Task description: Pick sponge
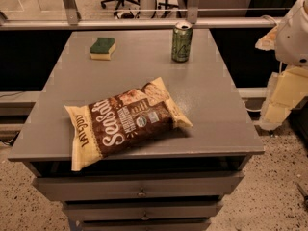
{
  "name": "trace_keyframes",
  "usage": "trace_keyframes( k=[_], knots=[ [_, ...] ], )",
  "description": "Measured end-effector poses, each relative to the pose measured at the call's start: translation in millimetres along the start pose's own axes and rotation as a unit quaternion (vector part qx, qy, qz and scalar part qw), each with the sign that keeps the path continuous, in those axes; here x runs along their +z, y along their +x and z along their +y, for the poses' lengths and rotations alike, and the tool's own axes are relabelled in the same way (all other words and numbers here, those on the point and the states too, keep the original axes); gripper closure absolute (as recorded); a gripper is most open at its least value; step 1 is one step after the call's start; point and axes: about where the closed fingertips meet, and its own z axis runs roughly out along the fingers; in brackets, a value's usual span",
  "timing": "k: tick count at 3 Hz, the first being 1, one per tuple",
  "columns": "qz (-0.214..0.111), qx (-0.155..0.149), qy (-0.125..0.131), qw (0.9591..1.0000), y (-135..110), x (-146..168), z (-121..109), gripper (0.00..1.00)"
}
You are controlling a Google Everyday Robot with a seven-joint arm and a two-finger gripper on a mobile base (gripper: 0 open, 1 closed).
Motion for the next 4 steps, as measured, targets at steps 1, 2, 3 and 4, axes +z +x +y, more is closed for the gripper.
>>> trace_keyframes(
  k=[1,2,3,4],
  knots=[
    [-0.009,-0.023,0.002,0.9997,-13.6,7.7,-10.6,0.00],
    [-0.040,-0.099,0.005,0.9943,-59.0,34.5,-44.7,0.00],
    [-0.067,-0.174,0.010,0.9824,-110.5,60.1,-75.4,0.00],
    [-0.077,-0.203,0.012,0.9761,-131.1,68.6,-85.1,0.00]
  ],
)
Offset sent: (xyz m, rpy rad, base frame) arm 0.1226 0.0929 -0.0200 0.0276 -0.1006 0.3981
